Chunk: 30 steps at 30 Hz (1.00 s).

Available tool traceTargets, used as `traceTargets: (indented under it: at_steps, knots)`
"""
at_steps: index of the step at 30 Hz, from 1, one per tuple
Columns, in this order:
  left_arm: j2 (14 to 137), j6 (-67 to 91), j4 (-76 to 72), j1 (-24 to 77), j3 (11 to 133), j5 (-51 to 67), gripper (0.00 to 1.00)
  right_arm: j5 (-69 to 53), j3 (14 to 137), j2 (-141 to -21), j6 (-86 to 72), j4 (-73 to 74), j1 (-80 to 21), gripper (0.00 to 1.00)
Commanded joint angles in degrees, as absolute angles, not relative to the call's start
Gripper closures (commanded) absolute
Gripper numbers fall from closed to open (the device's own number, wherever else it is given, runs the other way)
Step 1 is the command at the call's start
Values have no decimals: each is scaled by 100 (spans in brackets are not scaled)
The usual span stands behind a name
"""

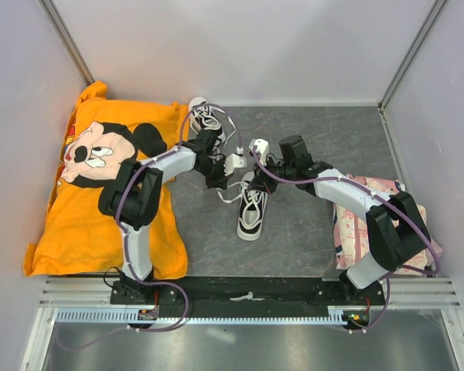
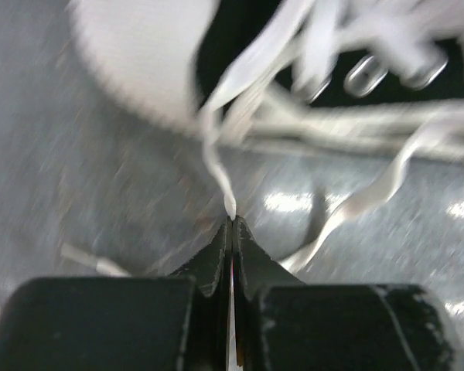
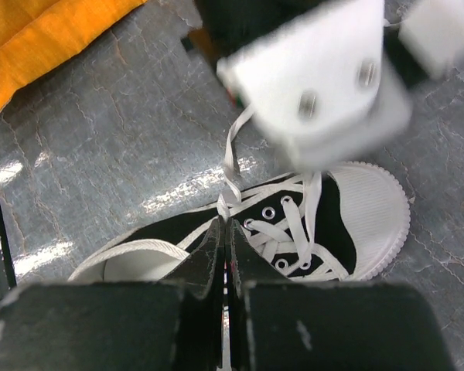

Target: Tie the shoes

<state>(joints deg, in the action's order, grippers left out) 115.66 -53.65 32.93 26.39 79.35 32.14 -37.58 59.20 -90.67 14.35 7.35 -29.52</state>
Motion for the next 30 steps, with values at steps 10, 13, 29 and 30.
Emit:
traceTargets:
  at_steps: [10,13,29,30]
  knots:
    - [9634,-6433,4331,1723,7164,4051,98,-3595,5976,-8851,1029,396,-2971,100]
    - [9291,-6486,4691,1731,6900,4192,98,-3551,6029,-8851,870,334,-2953,100]
    - [8736,-5794,4915,3374,6511,4921,98,-3718,6064,-8921,668,246,-2936,100]
    - [8797,-5322,4530,3462,6565,5070,98,-3744,6064,-8930,668,246,-2936,100]
